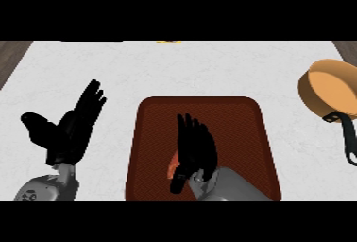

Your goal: Pick the sweet potato from the tray and place it in the pot

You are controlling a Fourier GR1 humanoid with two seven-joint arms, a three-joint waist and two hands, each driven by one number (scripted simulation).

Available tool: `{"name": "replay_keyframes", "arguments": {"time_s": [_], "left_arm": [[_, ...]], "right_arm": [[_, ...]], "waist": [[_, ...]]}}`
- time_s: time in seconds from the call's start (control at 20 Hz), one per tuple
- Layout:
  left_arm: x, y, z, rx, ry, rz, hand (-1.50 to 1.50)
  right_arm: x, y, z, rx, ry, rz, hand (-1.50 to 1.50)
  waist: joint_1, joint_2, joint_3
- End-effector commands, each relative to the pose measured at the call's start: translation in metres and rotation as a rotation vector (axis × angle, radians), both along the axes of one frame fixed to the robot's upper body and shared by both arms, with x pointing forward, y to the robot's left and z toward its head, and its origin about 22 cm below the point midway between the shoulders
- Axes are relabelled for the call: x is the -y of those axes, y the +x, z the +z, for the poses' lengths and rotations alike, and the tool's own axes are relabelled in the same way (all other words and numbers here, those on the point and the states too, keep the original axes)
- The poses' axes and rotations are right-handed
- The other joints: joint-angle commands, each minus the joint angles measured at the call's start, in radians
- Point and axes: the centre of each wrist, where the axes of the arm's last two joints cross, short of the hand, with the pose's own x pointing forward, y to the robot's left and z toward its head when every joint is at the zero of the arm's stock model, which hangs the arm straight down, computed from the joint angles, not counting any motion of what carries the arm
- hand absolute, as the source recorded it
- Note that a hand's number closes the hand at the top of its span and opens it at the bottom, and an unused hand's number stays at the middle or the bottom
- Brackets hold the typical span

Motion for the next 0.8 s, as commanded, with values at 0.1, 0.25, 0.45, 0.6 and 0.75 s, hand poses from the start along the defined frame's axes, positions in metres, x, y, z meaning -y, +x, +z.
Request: {"name": "replay_keyframes", "arguments": {"time_s": [0.1,0.25,0.45,0.6,0.75], "left_arm": [[-0.002,0.0,-0.005,-0.01,-0.006,0.019,0.0],[0.009,-0.011,-0.013,-0.001,-0.018,0.026,0.0],[-0.004,0.007,0.005,-0.013,-0.007,0.0,0.0],[0.005,0.004,0.012,0.017,-0.008,-0.008,0.0],[0.006,-0.005,0.007,0.0,-0.008,0.014,0.0]], "right_arm": [[-0.008,-0.004,-0.015,-0.101,-0.123,-0.1,-1.5],[-0.007,0.008,-0.019,-0.129,-0.113,-0.093,-1.5],[-0.002,0.009,-0.032,-0.139,-0.098,-0.086,-1.5],[-0.013,0.019,-0.022,-0.049,0.016,0.002,1.5],[-0.013,-0.006,-0.027,-0.008,-0.018,0.005,1.5]], "waist": [[-0.006,0.0,0.0],[-0.001,0.0,0.0],[-0.008,0.0,0.0],[0.0,0.001,0.001],[-0.006,-0.001,0.001]]}}
